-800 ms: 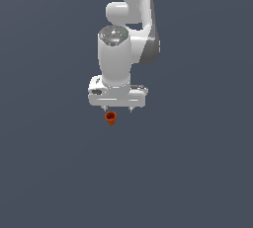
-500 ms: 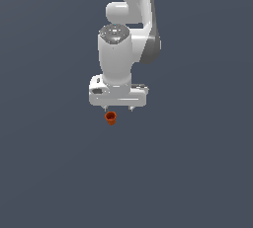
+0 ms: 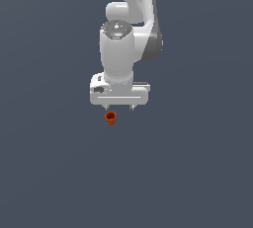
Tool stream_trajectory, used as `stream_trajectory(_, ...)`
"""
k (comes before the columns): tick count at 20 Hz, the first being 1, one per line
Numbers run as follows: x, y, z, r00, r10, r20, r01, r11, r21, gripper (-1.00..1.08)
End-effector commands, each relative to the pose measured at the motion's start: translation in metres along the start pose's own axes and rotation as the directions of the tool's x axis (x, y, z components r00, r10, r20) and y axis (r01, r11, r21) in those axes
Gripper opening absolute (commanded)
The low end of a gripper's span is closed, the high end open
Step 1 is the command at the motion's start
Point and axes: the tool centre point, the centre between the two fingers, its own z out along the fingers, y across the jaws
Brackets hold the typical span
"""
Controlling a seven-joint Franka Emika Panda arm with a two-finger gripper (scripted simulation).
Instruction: Pick up the object and move it to a goal position.
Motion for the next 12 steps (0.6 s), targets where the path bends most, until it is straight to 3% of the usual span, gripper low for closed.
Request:
stream_trajectory(1,-0.002,0.003,0.006,1.000,-0.005,0.003,0.005,1.000,0.001,1.00)
stream_trajectory(12,-0.034,0.034,0.074,0.997,-0.076,0.033,0.076,0.997,0.014,1.00)
